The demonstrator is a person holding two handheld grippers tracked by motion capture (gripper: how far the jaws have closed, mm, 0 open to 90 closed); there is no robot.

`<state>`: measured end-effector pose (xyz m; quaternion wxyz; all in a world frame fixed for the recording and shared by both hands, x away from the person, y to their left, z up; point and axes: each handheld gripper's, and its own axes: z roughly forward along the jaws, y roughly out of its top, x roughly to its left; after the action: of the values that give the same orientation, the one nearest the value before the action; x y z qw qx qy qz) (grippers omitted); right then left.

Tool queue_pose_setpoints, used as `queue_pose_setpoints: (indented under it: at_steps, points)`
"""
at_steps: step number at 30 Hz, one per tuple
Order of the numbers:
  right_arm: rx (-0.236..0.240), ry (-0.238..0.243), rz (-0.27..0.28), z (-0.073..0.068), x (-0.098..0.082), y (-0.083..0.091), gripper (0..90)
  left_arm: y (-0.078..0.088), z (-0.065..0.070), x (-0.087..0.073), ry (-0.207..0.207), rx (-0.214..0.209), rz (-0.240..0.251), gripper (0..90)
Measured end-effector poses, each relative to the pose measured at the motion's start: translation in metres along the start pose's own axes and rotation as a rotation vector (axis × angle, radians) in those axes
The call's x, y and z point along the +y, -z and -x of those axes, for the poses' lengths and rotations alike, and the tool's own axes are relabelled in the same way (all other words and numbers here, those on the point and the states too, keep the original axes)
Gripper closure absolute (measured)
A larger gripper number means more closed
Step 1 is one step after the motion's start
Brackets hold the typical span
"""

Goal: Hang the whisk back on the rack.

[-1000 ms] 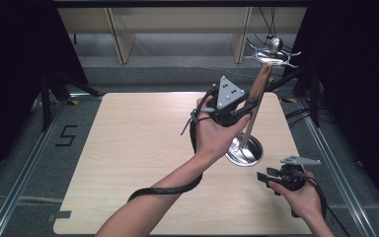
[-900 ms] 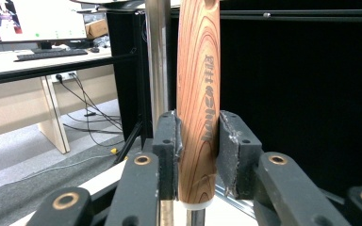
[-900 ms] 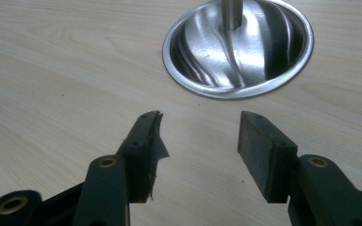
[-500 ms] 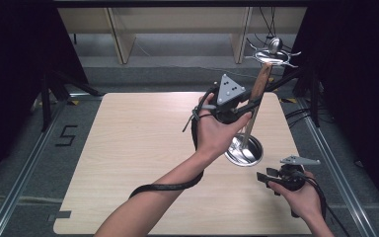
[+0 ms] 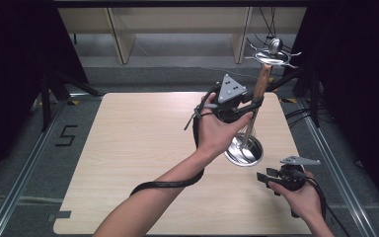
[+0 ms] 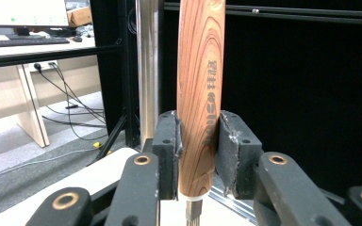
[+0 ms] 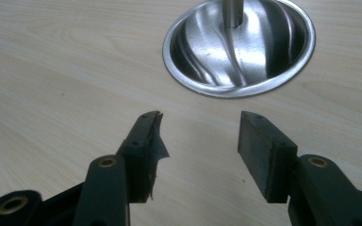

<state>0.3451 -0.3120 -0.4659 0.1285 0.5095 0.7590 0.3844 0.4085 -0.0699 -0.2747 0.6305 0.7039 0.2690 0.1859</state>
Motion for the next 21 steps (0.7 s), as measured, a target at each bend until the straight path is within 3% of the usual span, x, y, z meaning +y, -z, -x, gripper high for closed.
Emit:
queue_pose_setpoints:
  at_steps: [4, 7, 12, 13, 14, 16, 21]
  points:
    - [0.016, -0.011, 0.001, 0.000, 0.000, -0.001, 49.9, 0.000, -0.001, 0.001, 0.006, -0.004, -0.004, 69.2]
    - [0.000, -0.008, -0.005, -0.001, 0.000, 0.000, 49.9, 0.000, -0.002, 0.001, 0.004, -0.001, -0.003, 68.4]
    - [0.013, 0.014, 0.015, 0.001, 0.000, -0.001, 49.9, 0.003, -0.002, 0.001, -0.001, 0.004, -0.004, 61.2]
    - [0.012, 0.009, 0.011, 0.001, 0.000, -0.001, 49.8, 0.005, -0.002, 0.001, -0.007, 0.003, -0.005, 59.3]
    - [0.027, -0.035, 0.004, -0.002, -0.001, -0.001, 49.8, 0.005, -0.002, 0.001, -0.007, 0.003, -0.005, 57.0]
    - [0.027, -0.055, 0.004, -0.004, -0.001, 0.000, 49.7, 0.015, -0.001, 0.000, -0.035, 0.001, -0.011, 52.4]
    - [0.005, -0.031, -0.006, -0.003, -0.001, 0.002, 49.2, 0.047, -0.008, -0.007, -0.107, 0.013, -0.037, 45.8]
